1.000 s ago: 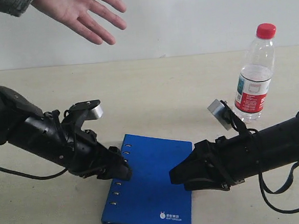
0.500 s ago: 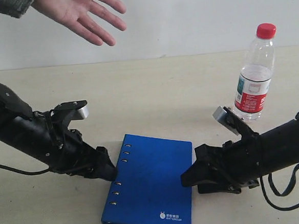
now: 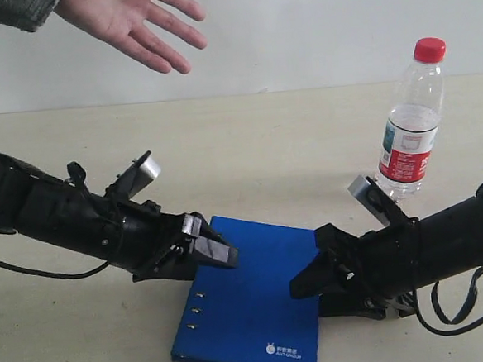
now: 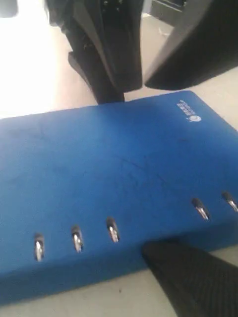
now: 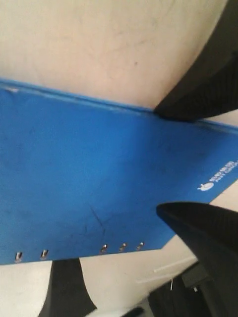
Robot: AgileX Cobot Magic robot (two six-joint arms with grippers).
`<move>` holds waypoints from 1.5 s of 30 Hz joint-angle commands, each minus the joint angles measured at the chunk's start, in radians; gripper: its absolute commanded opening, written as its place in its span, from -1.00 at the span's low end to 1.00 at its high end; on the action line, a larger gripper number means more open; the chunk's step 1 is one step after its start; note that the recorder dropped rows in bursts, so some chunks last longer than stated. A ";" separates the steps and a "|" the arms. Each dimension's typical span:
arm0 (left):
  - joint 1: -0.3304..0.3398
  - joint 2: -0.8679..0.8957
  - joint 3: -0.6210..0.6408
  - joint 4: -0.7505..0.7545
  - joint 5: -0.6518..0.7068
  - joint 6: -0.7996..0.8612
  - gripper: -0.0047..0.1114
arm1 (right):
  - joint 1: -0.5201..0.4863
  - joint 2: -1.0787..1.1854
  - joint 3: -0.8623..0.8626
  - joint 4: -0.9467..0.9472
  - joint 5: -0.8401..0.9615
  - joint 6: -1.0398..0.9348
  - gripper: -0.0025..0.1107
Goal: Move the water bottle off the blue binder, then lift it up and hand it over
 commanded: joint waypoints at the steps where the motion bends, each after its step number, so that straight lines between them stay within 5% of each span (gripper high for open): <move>1: -0.001 0.030 0.001 -0.117 0.123 0.080 0.42 | 0.000 0.082 0.001 0.009 0.081 -0.112 -0.10; 8: -0.001 0.030 0.001 -0.159 0.448 0.269 0.41 | -0.003 0.100 0.001 0.022 0.237 -0.323 -0.10; 16: -0.001 0.030 0.001 -0.171 0.448 0.269 0.41 | 0.000 0.089 0.001 0.088 0.351 -0.406 -0.10; 22: -0.001 0.030 0.001 -0.167 0.448 0.269 0.41 | 0.000 0.089 0.001 0.074 0.222 -0.367 -0.12; 29: 0.043 0.030 0.001 -0.167 0.395 0.269 0.41 | 0.000 0.089 0.001 0.072 0.203 -0.367 -0.97; 45: 0.181 0.030 0.001 -0.111 0.364 0.305 0.41 | 0.000 0.089 0.001 -0.152 0.293 -0.431 -0.96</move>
